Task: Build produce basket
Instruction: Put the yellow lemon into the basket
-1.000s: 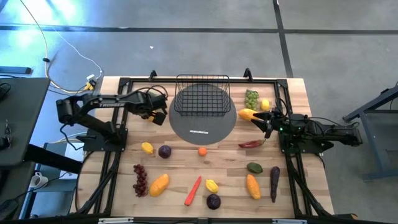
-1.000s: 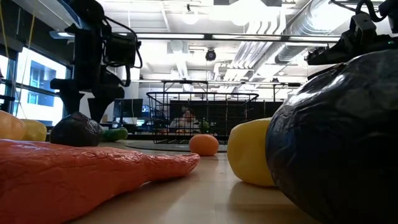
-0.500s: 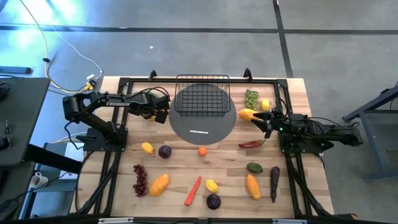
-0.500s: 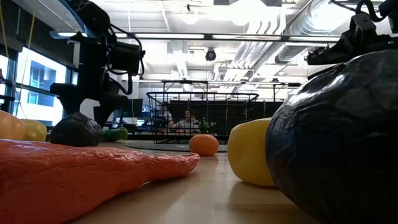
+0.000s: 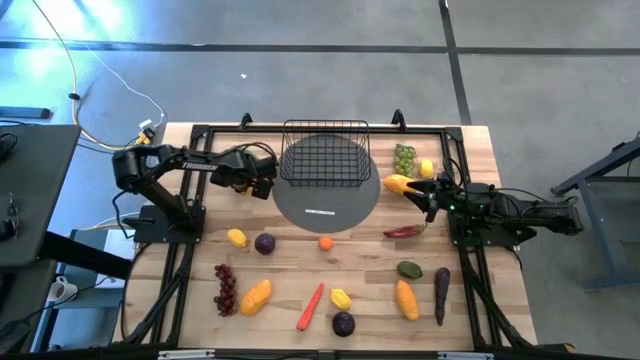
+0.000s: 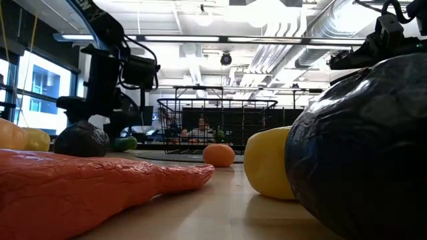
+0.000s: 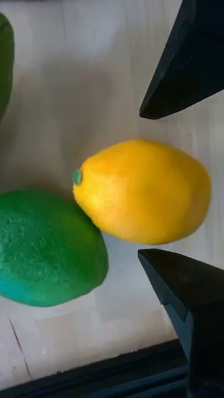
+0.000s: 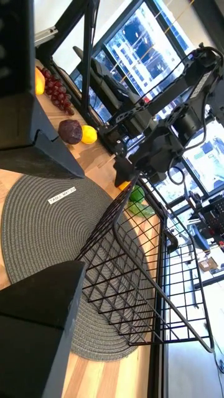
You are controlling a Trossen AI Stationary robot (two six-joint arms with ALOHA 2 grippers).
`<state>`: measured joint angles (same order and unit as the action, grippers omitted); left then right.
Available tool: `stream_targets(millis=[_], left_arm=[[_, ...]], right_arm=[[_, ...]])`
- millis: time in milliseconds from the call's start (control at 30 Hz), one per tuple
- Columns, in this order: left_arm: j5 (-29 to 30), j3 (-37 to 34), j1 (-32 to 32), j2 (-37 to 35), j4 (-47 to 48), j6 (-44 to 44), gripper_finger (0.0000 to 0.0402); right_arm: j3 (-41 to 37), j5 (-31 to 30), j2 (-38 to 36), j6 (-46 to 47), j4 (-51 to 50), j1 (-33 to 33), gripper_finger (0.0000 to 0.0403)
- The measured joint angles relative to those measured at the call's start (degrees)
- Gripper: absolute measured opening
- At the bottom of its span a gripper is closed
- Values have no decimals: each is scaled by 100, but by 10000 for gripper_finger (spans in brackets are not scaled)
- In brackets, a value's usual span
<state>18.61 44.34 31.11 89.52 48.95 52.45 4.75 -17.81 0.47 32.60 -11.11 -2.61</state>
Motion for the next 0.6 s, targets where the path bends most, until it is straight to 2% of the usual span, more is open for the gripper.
stream_targets(millis=[467,600], left_arm=[[267,0,117,26,0,-46,347],[253,0,155,26,0,-57,326]], right_arm=[[0,-1,0,0,-1,1,209],[-2,0,0,0,-2,0,209]])
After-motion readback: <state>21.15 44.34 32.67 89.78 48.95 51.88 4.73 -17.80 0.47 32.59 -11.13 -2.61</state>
